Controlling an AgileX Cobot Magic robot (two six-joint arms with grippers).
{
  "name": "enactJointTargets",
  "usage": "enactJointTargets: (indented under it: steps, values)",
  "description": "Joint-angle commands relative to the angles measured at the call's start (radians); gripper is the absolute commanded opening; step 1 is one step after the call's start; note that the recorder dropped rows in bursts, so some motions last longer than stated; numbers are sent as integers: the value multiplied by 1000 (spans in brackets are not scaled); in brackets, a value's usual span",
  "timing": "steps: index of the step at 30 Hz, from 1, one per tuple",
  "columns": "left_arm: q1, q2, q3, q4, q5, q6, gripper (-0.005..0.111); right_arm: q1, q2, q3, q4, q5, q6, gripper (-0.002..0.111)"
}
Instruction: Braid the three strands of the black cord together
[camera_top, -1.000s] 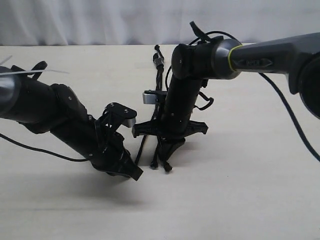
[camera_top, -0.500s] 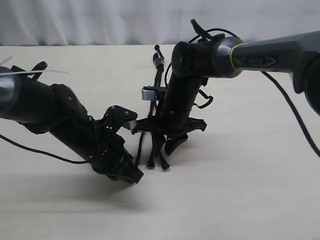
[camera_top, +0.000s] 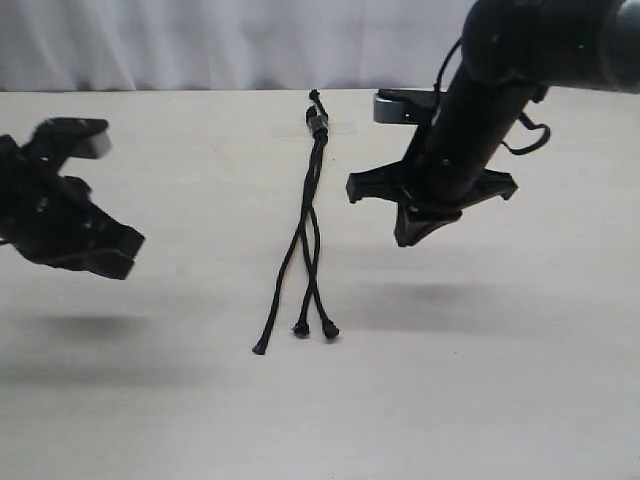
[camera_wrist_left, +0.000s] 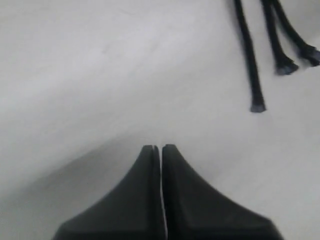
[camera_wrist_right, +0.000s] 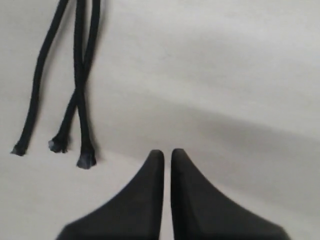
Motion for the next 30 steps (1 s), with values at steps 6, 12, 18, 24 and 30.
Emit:
enactJointTargets:
  steps: [6, 12, 18, 24, 30]
  values:
    - [35, -402, 26, 329, 39, -330, 0, -110, -360, 339, -147, -126, 4, 4]
    - [35, -727, 150, 341, 0, -335, 0, -114, -692, 568, -287, -221, 26, 4]
    - [35, -1029, 346, 337, -81, -335, 0, -114, -1004, 789, -302, -358, 26, 4]
    - [35, -1211, 437, 341, -190, -335, 0, -114, -1283, 1014, -354, -682, 26, 4]
    - [35, -1268, 437, 340, -178, -335, 0, -114, -1490, 1088, -349, -702, 26, 4]
